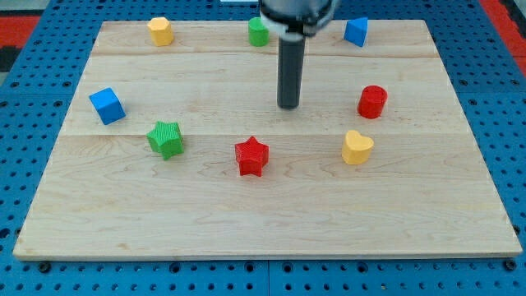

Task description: Place the blue triangle to the top left of the red circle

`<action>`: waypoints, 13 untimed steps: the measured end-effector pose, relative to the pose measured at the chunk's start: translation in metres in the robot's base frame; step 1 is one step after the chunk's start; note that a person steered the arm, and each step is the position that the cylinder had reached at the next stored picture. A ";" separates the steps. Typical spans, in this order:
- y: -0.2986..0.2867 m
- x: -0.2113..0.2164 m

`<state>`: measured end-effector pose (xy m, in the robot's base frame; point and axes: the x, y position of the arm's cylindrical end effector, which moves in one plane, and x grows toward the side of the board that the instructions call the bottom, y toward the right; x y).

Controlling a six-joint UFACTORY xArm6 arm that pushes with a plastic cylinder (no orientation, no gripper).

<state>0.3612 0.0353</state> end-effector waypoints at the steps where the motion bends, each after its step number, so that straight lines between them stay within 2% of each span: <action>1: 0.048 -0.040; 2: 0.153 -0.052; 3: 0.244 -0.104; 4: 0.249 -0.169; 6: 0.235 -0.169; 7: 0.222 -0.126; 8: 0.213 -0.161; 9: 0.213 -0.170; 10: 0.163 -0.166; 11: 0.088 -0.137; 12: 0.066 -0.143; 13: 0.054 -0.170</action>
<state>0.1917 0.0893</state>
